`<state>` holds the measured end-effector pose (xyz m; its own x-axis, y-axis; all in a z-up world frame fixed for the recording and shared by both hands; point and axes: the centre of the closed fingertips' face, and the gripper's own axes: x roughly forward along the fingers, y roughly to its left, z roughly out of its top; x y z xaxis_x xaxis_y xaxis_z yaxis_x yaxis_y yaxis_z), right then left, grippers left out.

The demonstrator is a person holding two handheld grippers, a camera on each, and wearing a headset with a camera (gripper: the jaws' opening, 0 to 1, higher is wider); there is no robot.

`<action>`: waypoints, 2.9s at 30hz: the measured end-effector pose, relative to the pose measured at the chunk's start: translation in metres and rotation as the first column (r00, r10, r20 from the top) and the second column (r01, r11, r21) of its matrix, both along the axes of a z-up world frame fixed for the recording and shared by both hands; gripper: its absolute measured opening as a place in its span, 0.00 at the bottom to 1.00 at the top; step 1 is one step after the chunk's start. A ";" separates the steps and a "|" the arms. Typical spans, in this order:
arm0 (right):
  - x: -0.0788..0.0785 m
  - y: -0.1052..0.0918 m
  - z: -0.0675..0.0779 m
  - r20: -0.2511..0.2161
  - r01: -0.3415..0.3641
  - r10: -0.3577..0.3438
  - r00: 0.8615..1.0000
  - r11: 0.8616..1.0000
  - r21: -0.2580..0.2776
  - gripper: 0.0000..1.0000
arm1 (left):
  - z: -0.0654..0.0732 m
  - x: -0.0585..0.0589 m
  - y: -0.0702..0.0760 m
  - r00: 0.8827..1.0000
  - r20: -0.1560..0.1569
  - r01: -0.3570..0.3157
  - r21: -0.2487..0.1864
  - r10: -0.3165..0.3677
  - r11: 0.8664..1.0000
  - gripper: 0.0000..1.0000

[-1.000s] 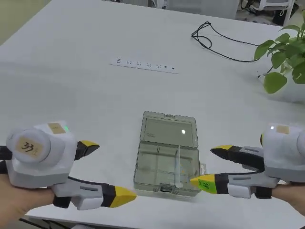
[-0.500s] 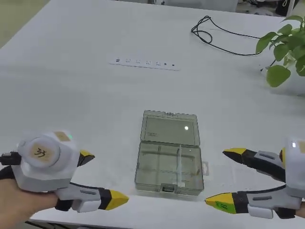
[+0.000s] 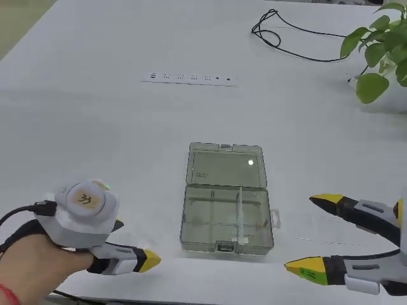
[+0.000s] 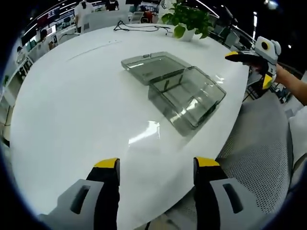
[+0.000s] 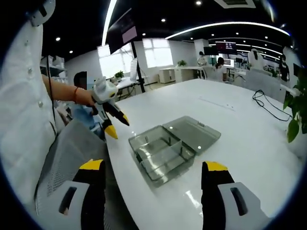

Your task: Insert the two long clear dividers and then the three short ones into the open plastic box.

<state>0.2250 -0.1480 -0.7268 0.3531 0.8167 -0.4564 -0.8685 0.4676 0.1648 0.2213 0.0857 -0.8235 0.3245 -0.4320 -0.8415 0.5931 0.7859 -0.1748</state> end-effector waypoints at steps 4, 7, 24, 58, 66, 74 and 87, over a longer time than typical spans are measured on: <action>-0.003 0.001 0.002 -0.003 0.008 -0.008 1.000 1.000 0.009 0.83 | -0.008 0.001 0.002 0.999 -0.004 0.032 0.054 -0.032 0.998 0.57; -0.005 0.002 0.003 0.001 0.010 -0.010 1.000 1.000 0.011 0.83 | -0.015 0.001 0.006 0.999 -0.026 0.028 0.096 -0.026 0.995 0.55; -0.002 -0.001 0.005 0.006 0.059 -0.060 0.998 0.997 0.050 0.81 | -0.026 0.002 0.017 0.997 -0.042 0.069 0.228 -0.061 0.971 0.38; -0.003 -0.002 0.005 0.009 0.087 -0.087 0.996 0.995 0.045 0.80 | -0.025 0.005 0.017 0.994 -0.095 0.078 0.207 -0.059 0.975 0.31; -0.004 0.001 0.007 0.008 0.081 -0.082 0.997 0.996 0.033 0.80 | -0.021 0.002 0.017 0.996 -0.090 -0.005 0.129 0.017 0.992 0.30; -0.005 0.010 0.012 0.007 0.066 -0.066 0.998 0.998 0.024 0.80 | -0.008 0.001 0.019 0.993 -0.071 -0.095 0.037 0.097 0.995 0.30; 0.002 0.031 0.029 0.009 0.054 -0.054 0.998 0.998 0.039 0.76 | 0.038 0.016 -0.005 0.983 -0.003 -0.181 -0.172 0.183 0.968 0.30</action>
